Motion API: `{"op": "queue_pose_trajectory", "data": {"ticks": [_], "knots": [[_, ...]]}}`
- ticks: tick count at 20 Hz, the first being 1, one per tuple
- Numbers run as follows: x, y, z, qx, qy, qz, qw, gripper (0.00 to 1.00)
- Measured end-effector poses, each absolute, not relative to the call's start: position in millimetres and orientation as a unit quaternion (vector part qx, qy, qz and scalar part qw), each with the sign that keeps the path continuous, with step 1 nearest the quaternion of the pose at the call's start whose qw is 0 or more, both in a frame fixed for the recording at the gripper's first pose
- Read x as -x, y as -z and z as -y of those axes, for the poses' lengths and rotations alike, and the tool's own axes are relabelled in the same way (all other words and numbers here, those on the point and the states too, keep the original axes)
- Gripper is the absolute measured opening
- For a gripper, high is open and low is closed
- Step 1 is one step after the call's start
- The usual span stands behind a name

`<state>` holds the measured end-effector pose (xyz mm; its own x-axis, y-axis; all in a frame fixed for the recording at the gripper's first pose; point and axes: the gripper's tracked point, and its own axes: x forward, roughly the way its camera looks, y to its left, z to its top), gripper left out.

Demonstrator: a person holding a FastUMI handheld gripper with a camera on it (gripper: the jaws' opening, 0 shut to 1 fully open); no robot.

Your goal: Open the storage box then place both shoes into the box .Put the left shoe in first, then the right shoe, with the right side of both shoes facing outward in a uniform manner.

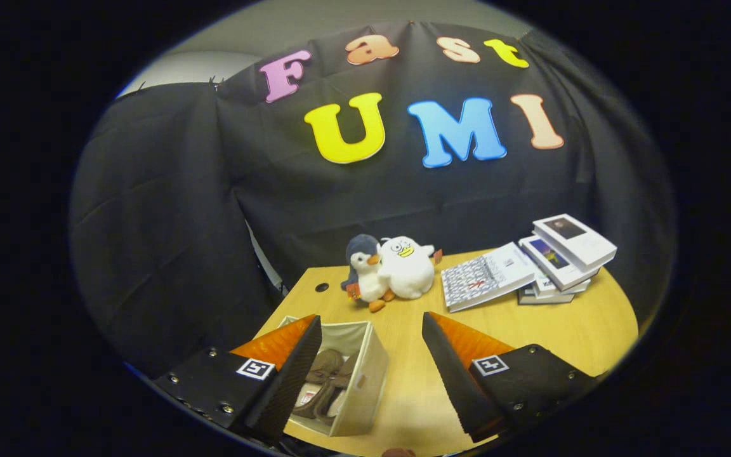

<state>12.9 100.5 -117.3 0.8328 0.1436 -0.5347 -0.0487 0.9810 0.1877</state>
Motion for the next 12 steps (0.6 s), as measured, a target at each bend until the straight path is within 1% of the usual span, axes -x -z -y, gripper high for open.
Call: {"op": "queue_pose_trajectory", "data": {"ticks": [3, 6, 8, 12], "knots": [[-11, 90, -63, -0.047, -0.029, -0.235, 0.971, 0.98], [-6, 75, -25, -0.015, 0.002, -0.204, 0.979, 0.98], [-3, 70, -8, 0.002, 0.015, -0.19, 0.982, 0.98], [0, 66, 12, 0.008, 0.021, -0.175, 0.984, 0.98]]}}
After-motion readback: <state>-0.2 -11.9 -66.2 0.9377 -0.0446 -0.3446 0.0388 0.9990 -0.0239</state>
